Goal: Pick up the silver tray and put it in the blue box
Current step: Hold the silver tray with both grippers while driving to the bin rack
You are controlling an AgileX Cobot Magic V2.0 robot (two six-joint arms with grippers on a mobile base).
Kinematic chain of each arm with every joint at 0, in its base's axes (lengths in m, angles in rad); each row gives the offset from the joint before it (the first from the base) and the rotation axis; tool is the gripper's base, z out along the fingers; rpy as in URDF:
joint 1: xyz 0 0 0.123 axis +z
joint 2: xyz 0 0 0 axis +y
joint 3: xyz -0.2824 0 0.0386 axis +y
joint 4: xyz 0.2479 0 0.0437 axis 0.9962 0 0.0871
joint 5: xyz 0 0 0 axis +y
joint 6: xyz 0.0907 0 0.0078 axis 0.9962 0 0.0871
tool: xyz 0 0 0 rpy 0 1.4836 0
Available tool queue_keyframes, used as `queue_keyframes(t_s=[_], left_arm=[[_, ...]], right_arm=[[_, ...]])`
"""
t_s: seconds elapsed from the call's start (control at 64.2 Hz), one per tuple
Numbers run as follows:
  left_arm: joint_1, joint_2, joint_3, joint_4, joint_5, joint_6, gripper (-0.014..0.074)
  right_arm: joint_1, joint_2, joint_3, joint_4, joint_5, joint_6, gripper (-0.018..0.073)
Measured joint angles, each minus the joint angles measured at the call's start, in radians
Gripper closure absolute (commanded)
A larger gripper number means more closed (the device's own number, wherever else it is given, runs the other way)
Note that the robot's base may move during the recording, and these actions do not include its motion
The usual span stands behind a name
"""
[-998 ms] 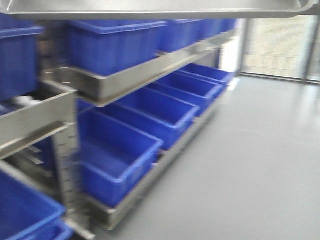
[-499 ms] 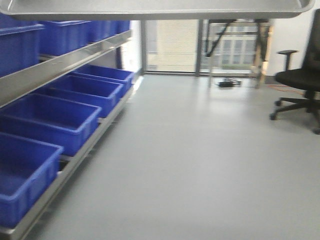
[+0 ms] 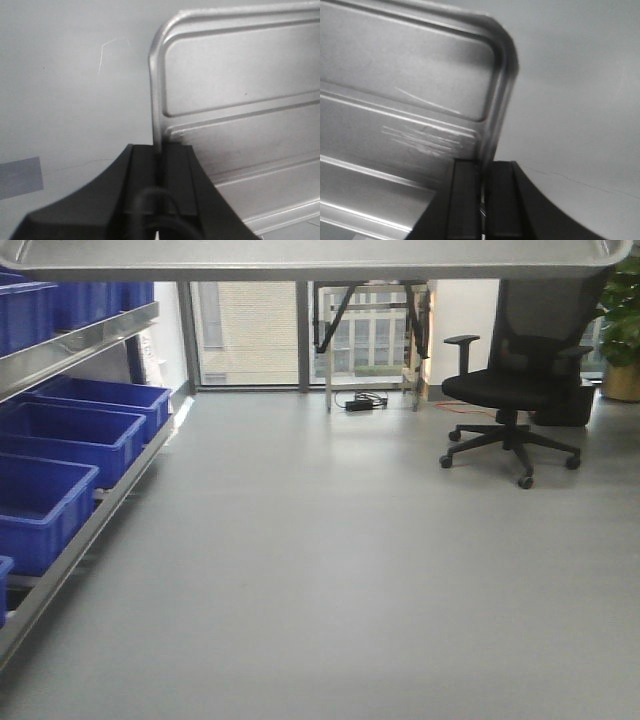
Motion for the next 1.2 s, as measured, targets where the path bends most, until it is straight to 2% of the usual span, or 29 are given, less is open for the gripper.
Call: queue_keyframes(t_s=[1.2], left_arm=[[0.000,0.000,0.000,-0.002,0.005,0.000,0.0694]], right_arm=[[0.000,0.000,0.000,0.000,0.000,0.000,0.0503]])
